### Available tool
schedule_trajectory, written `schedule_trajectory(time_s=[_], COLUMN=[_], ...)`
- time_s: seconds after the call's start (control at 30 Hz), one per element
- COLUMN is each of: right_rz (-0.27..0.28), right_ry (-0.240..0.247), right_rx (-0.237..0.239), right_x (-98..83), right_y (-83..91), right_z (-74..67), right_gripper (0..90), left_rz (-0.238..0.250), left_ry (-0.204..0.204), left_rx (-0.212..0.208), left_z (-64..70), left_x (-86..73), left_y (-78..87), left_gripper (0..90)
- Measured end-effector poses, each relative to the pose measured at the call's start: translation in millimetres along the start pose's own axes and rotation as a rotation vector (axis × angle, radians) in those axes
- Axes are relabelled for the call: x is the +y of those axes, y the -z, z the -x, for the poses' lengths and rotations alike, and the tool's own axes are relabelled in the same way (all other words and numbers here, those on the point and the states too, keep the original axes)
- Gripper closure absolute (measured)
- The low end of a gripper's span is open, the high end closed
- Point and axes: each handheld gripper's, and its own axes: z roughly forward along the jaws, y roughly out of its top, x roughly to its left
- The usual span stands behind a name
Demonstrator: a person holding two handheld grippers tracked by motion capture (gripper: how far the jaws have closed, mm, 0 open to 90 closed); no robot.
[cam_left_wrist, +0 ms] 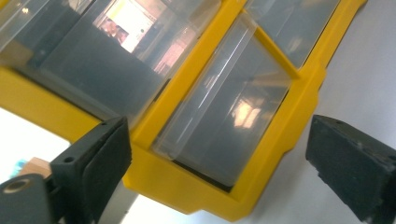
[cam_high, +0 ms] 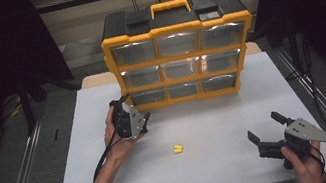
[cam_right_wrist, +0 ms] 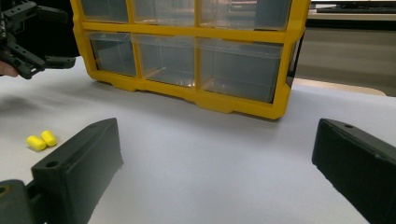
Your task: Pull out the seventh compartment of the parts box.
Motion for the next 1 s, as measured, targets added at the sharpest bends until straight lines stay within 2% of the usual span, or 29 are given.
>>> schedule_trajectory(time_s=[0.03, 0.1, 0.13, 0.17, 0.2, 0.27, 0.4, 0.47, 0.53, 0.57, 0.6, 0.67, 0.8, 1.0], right_rz=[0.0, 0.0, 0.0, 0.0, 0.0, 0.0, 0.001, 0.001, 0.0, 0.0, 0.0, 0.001, -0.002, -0.002], right_ry=[0.001, 0.0, 0.001, 0.001, 0.001, 0.001, 0.003, 0.002, 0.002, 0.002, 0.002, 0.005, 0.006, 0.006], right_rx=[0.0, 0.0, 0.001, 0.001, 0.003, 0.004, 0.004, 0.004, 0.005, 0.005, 0.005, 0.005, 0.007, 0.01], right_x=[0.0, 0.0, 0.0, 0.0, -0.1, 0.0, 0.1, 0.0, 0.0, 0.0, 0.0, -0.1, -0.2, -0.3], right_y=[0.0, 0.1, 0.0, 0.0, -0.1, 0.0, 0.2, 0.2, 0.1, 0.0, 0.0, -0.3, -0.3, -0.1], right_z=[0.1, 0.2, 0.2, 0.2, 0.1, -0.1, 0.0, 0.0, -0.3, -0.3, -0.3, -0.2, -0.2, -0.3], right_gripper=[1.3, 1.3, 1.3, 1.3, 1.3, 1.3, 1.4, 1.4, 1.3, 1.3, 1.3, 1.3, 1.2, 1.2], left_rz=[0.0, -0.018, -0.03, -0.03, -0.04, -0.049, -0.063, -0.072, -0.098, -0.098, -0.111, -0.112, -0.13, -0.157], left_ry=[0.0, -0.07, -0.118, -0.118, -0.158, -0.21, -0.263, -0.304, -0.365, -0.365, -0.411, -0.415, -0.488, -0.49], left_rx=[0.0, 0.016, 0.021, 0.021, 0.026, 0.035, 0.041, 0.046, 0.067, 0.067, 0.076, 0.089, 0.109, 0.129], left_z=[0.0, 2.3, 1.8, 1.8, 3.1, 3.4, 4.8, 5.9, 7.5, 7.5, 9.0, 10.0, 13.1, 16.4], left_x=[0.0, 1.5, 2.2, 2.2, 2.3, 2.6, 1.7, 1.1, 1.5, 1.5, 2.8, 3.3, 1.9, -2.4], left_y=[0.0, -3.3, -3.8, -3.8, -6.6, -8.8, -13.8, -15.6, -16.0, -16.0, -17.0, -18.1, -21.7, -28.7], left_gripper=[8.1, 9.4, 11.1, 12.4, 12.5, 13.7, 16.3, 19.9, 23.7, 24.1, 25.1, 29.4, 40.3, 43.7])
